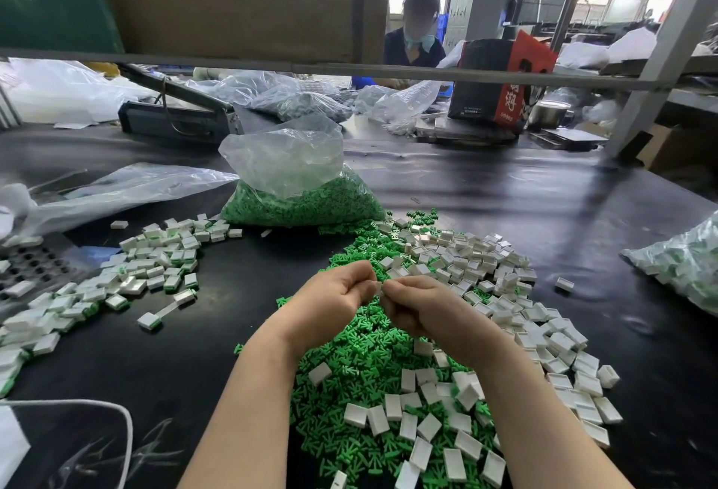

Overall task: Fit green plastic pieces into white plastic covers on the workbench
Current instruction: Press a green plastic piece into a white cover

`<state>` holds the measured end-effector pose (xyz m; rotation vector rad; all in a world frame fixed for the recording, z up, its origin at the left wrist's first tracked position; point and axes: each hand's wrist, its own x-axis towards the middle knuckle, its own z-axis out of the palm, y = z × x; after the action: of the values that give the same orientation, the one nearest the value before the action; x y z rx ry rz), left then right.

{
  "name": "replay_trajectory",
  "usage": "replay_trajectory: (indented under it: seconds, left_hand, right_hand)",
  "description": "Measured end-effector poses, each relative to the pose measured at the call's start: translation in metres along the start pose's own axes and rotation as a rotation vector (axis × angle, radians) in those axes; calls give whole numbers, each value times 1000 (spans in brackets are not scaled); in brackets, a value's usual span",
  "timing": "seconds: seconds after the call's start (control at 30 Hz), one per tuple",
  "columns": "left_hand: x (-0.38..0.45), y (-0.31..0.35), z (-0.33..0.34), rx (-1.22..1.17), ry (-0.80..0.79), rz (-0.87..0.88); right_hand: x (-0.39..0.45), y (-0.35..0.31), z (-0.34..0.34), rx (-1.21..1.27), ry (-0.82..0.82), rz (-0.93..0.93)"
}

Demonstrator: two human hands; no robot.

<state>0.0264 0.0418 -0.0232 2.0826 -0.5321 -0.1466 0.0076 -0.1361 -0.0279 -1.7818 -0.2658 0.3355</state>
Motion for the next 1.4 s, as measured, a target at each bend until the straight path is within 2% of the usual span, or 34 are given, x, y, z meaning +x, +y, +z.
replay_trajectory:
  seconds: [0.17,0.3,0.43,0.7,0.93,1.17,1.4]
  left_hand:
    - [2,-1,3,99,77,74]
    - [1,-1,0,-34,96,33]
    - [-2,2,-1,-220,54,6]
    - [-1,7,1,-271,42,-11]
    - [-1,4,1,-217,29,3]
    - [-2,4,-2,-171,-32,-4]
    - [-3,5,-1,-65,-43,-35]
  right_hand:
    - [0,-1,-2,231,62,125]
    - [0,1,-8,279,85,56]
    - [2,1,-8,119,176,-69]
    - [2,-4,-2,-54,198,-165]
    - [-1,-9,-2,-205,154,-186]
    - [-4,-7,-2,-158,93,-101]
    - [-5,-6,-4,-304,59,-150]
